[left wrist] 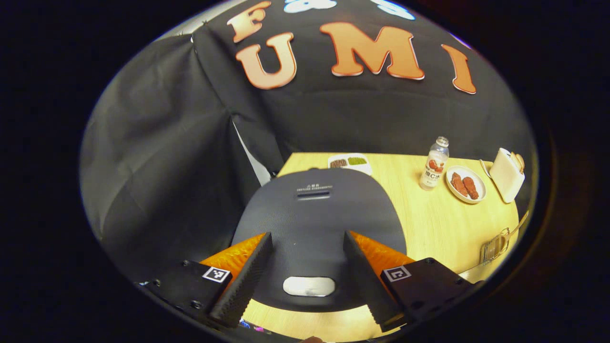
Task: Close the left gripper, press the button to open the rice cooker; take a wooden spoon from the chopstick holder with the right hand, scoop a spoonful of rice and pour it into the rice cooker, then put the wooden spoon back into the chopstick holder.
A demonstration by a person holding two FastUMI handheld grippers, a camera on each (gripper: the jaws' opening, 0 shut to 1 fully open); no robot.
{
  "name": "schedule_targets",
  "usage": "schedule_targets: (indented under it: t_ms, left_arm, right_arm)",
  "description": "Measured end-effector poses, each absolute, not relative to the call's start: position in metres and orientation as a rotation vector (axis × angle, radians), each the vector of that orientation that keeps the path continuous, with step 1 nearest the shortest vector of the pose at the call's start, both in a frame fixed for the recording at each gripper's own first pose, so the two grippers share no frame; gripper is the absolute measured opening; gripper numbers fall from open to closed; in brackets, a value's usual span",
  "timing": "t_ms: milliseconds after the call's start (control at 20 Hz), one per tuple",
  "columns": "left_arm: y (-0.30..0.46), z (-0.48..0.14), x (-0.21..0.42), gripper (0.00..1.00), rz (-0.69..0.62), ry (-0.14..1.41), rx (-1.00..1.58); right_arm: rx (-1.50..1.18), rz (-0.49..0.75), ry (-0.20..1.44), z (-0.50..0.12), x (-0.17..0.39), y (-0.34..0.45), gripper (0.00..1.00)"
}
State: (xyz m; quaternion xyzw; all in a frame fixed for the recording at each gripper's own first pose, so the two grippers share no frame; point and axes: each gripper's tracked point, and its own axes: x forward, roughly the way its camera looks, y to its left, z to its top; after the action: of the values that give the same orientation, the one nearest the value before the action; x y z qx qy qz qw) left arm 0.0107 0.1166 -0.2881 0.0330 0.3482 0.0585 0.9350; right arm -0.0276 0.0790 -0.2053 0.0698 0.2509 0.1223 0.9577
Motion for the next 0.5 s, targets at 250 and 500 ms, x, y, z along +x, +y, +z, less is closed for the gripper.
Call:
schedule_targets:
  t_ms: [250, 500]
  left_arm:
    - [0.065, -0.2, 0.025, 1.0, 0.073, 0.414, 0.086]
    - [0.044, -0.127, 0.02, 0.99, 0.049, 0.248, 0.045]
  right_arm:
    - [0.13, 0.253, 0.412, -0.175, -0.016, 0.083, 0.79]
    - [0.146, 0.258, 0.336, -0.143, -0.009, 0.085, 0.79]
